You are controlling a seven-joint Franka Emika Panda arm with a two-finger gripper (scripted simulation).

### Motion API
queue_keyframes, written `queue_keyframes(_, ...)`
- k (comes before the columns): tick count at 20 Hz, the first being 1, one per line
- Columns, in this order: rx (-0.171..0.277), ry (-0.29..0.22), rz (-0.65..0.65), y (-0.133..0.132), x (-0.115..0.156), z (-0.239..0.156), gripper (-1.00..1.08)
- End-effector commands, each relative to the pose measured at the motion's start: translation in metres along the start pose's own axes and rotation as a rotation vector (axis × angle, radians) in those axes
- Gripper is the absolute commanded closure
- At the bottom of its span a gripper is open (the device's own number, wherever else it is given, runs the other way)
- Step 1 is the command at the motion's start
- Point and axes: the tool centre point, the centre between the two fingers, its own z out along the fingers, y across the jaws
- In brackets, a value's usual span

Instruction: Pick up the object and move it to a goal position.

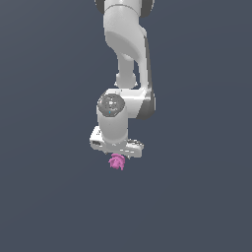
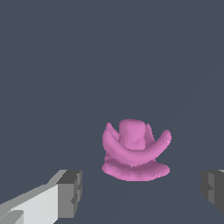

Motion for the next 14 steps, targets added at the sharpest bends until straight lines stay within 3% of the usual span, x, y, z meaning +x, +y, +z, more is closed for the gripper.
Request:
queue_keyframes(1, -0.002, 0.001, 0.019, 0.003, 0.004, 0.006, -0.92)
queue_keyframes(14, -0.003, 0.001, 0.027, 0.005, 0.005, 0.033, -0.92)
